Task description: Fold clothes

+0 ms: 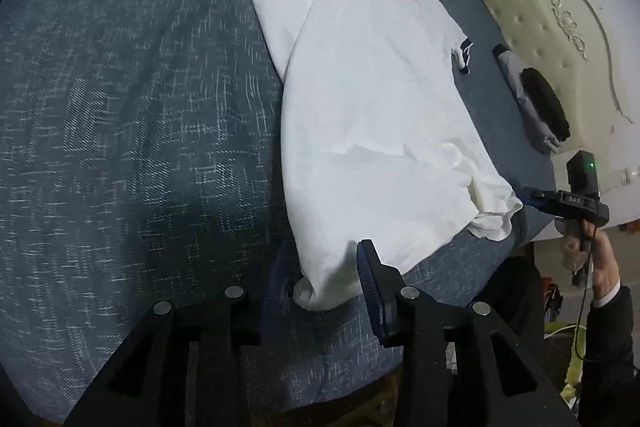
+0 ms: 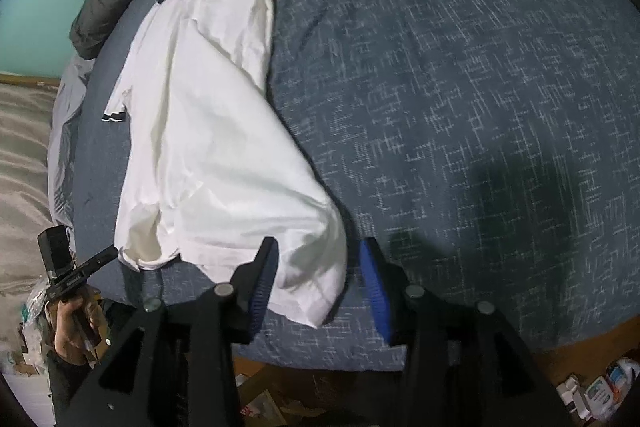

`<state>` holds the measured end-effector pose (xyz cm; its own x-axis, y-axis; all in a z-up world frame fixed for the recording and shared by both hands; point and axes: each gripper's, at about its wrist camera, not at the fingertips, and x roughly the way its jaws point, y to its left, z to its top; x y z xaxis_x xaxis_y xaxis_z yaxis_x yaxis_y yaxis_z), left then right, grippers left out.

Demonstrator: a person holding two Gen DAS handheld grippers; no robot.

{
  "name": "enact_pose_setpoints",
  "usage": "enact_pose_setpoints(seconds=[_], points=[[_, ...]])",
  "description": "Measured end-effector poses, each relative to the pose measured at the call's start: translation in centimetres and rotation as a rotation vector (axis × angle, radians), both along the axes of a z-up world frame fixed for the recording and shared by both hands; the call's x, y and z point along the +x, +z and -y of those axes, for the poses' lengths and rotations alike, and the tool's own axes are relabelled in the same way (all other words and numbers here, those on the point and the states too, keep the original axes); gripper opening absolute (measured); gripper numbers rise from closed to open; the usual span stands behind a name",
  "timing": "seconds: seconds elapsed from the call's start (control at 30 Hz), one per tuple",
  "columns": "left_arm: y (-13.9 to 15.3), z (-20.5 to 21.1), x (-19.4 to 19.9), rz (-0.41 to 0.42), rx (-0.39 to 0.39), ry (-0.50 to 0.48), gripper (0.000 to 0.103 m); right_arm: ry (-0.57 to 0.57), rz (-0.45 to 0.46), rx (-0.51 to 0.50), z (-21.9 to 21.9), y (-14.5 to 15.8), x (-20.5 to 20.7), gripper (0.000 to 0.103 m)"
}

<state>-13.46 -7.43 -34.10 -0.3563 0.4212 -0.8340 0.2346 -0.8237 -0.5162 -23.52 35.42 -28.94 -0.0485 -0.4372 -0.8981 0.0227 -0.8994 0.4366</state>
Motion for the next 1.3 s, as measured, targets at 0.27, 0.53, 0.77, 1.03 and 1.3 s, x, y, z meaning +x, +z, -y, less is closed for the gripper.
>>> enact_pose_setpoints(seconds=[0.27,0.53,0.77,1.03,1.3], points=[[-0.2,-0.2,0.0,-0.020,0.009,-0.004,0.005,-0.001,0.050,-0.034,1.0,-2.3,0.0,0.043],[3.6,1.5,0.6,-0.067,-0.050,-0.015,0.003,0.039,-0.051,-0.035,1.3,-0.4,0.1,0.005],[8.5,3.9,2.0,-0.119,-0.111,0.004,0.003,0.006,-0.197,-0.058,-2.1,6.0,-0.2,0.004],[10.1,4.5,3.6,-0.117,-0.149,-0.019,0.003,0.020,-0.251,-0.033,-3.5,8.9,1.1,0.004],[5.1,3.6,4.1,-0.017,-0.150,-0.031,0.003,0.064,-0.126,0.003,-2.3,2.6,3.1,0.004]])
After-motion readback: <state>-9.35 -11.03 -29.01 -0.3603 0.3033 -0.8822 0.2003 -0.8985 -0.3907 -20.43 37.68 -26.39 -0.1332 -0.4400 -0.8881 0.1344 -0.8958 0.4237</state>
